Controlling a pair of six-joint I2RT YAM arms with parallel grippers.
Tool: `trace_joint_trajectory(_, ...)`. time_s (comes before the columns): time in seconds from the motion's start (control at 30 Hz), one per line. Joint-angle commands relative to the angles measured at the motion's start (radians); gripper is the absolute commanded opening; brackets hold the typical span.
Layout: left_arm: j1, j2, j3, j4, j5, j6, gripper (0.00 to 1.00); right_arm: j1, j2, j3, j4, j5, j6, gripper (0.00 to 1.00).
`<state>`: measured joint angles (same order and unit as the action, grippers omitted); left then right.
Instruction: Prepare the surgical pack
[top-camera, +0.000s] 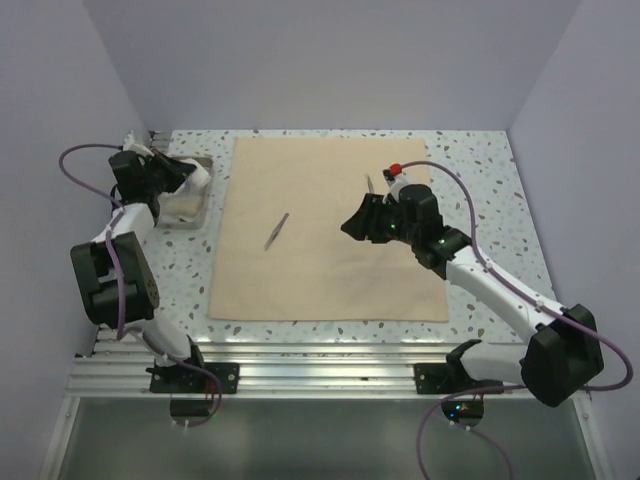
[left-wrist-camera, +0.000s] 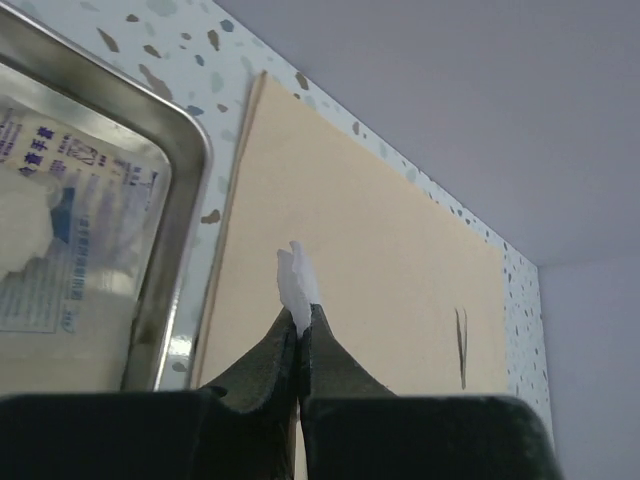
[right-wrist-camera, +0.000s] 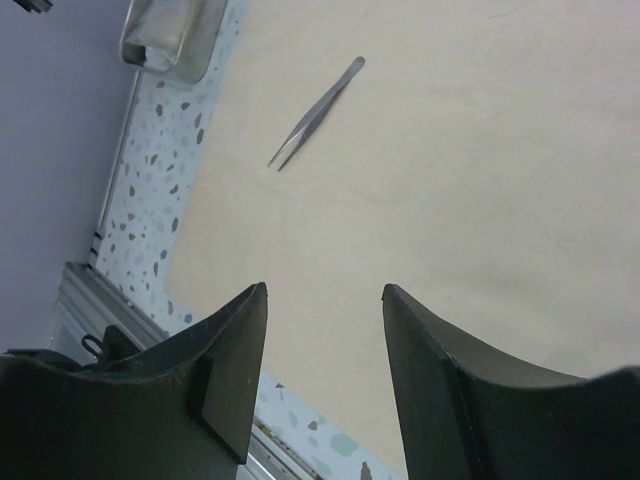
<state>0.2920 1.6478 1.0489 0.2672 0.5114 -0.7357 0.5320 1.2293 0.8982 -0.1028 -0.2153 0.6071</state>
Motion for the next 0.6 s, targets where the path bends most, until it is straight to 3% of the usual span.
trace_joint_trajectory(0.0,0.038,0.130,0.111,-0.069,0.016,0.009,0.00,0.000,0.035,0.059,-0.017,0.031,-0.053,0.53)
trace_joint_trajectory(0.13,0.039,0.286,0.273,-0.075,0.019,-0.025,0.00,0.002,0.074,0.087,-0.011,0.019,-0.059,0.53)
trace_joint_trajectory(0.4,0.041,0.417,0.368,-0.078,-0.119,-0.030,0.01,0.000,0.134,0.097,0.006,0.011,-0.067,0.53)
trace_joint_trajectory(0.43,0.039,0.423,0.382,-0.112,-0.135,-0.019,0.22,0.000,0.151,0.094,0.012,0.007,-0.067,0.53)
trace_joint_trajectory(0.53,0.039,0.412,0.418,-0.183,-0.226,0.022,0.69,0.000,0.171,0.082,0.029,0.002,-0.067,0.53)
trace_joint_trajectory(0.57,0.038,0.383,0.407,-0.192,-0.281,0.031,0.75,0.000,0.179,0.077,0.035,0.005,-0.067,0.53)
